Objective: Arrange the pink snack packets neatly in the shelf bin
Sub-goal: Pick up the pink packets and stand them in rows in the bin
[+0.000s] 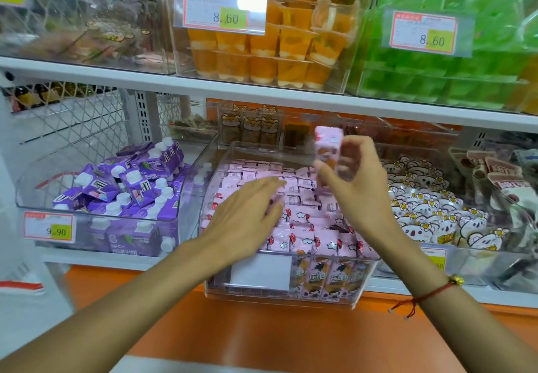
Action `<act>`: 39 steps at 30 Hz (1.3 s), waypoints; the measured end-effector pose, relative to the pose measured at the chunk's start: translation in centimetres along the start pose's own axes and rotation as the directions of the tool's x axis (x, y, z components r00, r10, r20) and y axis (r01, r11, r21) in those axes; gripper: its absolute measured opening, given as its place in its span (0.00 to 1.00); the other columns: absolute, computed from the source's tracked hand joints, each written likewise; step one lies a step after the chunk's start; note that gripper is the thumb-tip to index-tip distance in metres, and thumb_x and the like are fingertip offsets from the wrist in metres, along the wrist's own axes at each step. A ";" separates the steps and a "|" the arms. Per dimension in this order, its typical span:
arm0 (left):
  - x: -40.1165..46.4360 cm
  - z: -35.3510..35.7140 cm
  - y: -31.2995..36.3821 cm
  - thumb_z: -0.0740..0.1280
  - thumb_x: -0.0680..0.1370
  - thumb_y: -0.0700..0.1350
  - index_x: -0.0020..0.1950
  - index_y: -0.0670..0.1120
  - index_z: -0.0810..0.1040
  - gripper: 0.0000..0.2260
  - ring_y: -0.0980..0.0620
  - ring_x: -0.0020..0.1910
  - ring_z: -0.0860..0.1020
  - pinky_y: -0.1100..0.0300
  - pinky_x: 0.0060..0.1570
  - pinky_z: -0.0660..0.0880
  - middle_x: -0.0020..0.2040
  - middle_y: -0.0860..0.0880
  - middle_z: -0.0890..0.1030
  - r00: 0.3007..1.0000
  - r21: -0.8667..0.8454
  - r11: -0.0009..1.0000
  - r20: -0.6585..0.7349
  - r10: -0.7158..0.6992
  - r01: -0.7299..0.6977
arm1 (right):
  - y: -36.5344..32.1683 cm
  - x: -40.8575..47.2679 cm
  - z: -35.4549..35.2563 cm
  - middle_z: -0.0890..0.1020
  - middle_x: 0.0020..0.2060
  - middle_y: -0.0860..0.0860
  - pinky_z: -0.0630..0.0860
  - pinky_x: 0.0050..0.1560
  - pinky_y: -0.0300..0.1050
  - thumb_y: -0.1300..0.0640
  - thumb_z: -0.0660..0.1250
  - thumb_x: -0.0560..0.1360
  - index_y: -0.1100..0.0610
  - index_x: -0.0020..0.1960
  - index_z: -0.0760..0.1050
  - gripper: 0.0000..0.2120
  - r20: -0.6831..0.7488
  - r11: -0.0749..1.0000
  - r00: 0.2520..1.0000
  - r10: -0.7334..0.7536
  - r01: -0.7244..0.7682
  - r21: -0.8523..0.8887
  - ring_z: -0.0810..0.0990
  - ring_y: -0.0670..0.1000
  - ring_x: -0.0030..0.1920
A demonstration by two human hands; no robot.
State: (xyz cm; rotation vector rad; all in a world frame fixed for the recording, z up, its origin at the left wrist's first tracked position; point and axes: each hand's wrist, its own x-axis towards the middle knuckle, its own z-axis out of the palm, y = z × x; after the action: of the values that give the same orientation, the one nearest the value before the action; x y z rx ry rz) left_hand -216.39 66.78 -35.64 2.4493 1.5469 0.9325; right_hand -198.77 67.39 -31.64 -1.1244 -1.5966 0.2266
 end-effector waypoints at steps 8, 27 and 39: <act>0.7 0.5 -1.2 0.48 0.82 0.56 0.69 0.56 0.69 0.19 0.52 0.64 0.69 0.58 0.56 0.67 0.66 0.55 0.74 0.974 0.237 0.961 0.207 0.093 -0.143 | 1.3 -0.3 1.9 0.77 0.48 0.52 0.79 0.46 0.43 0.65 0.63 0.78 0.53 0.64 0.57 0.21 0.100 0.878 0.953 0.286 -0.302 0.372 0.79 0.43 0.41; 0.5 0.4 -0.9 0.57 0.79 0.50 0.69 0.52 0.68 0.18 0.54 0.63 0.72 0.59 0.52 0.71 0.67 0.53 0.73 0.993 0.122 0.989 0.097 0.072 -0.084 | 3.5 -0.2 2.0 0.76 0.59 0.54 0.68 0.52 0.41 0.59 0.57 0.80 0.51 0.66 0.73 0.17 0.553 0.885 0.820 0.149 0.140 -0.445 0.75 0.53 0.58; 0.3 0.9 -0.2 0.48 0.82 0.55 0.72 0.56 0.66 0.19 0.54 0.67 0.66 0.58 0.64 0.63 0.71 0.54 0.69 0.946 0.147 0.961 0.262 0.190 -0.234 | 3.3 0.7 0.9 0.76 0.57 0.55 0.72 0.55 0.47 0.51 0.61 0.78 0.51 0.61 0.77 0.14 0.503 0.695 0.852 0.149 0.271 -0.666 0.72 0.56 0.61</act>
State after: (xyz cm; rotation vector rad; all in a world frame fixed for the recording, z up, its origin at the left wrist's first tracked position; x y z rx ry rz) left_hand -215.98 67.31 -36.37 2.7741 1.3542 0.5054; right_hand -197.67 69.99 -33.70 -1.7065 -2.3281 -0.2008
